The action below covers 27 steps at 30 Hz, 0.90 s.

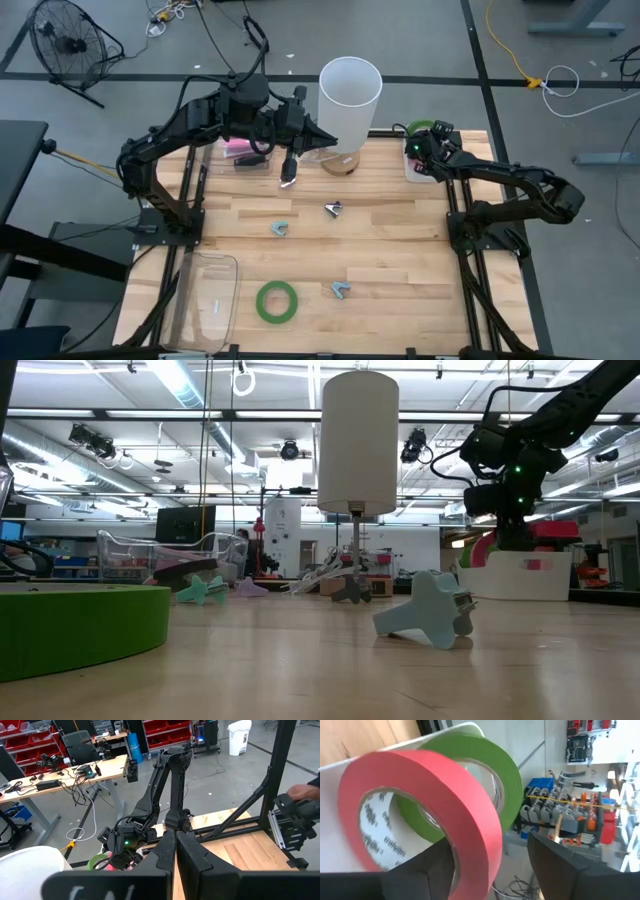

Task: Pick and place Stapler, Stapler remover, tape
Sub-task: Put the pink tape into the white bin, then put the green tape into the white bin

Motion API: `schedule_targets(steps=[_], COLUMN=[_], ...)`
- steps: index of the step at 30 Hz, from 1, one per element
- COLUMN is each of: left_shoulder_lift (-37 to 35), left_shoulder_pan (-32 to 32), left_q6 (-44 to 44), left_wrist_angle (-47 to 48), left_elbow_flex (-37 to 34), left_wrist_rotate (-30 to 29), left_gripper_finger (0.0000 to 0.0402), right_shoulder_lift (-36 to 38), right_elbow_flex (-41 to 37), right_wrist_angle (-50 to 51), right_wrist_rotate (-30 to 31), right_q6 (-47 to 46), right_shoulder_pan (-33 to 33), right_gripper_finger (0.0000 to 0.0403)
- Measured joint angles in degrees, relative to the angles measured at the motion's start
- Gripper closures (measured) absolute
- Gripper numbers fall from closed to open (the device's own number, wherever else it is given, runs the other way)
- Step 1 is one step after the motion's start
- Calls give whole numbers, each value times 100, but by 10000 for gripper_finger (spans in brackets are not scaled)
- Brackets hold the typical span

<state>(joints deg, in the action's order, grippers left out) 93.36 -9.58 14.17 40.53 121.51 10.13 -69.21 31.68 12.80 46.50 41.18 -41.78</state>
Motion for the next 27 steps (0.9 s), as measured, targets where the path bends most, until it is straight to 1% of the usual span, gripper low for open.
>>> schedule_targets(steps=[4,9,12,20,25,27], left_shoulder_lift=[0,0,0,0,0,0], left_shoulder_pan=[0,0,0,0,1,1], left_q6=[0,0,1,2,1,1], left_wrist_angle=[0,0,0,0,0,0], left_elbow_flex=[0,0,0,0,0,0], left_wrist_rotate=[0,0,0,0,0,0], left_gripper_finger=[381,381,381,381,381,381], right_shoulder_lift=[0,4,4,4,4,4], right_elbow_flex=[0,0,2,2,2,9], right_wrist_angle=[120,545,628,638,876,889], right_wrist_rotate=[-318,-978,-1211,-1023,-1291,-1285], right_q6=[-69,-280,-382,-413,-496,-519], right_shoulder_pan=[-4,-9,-59,-103,-105,-105], right_gripper_finger=[163,163,163,163,163,163])
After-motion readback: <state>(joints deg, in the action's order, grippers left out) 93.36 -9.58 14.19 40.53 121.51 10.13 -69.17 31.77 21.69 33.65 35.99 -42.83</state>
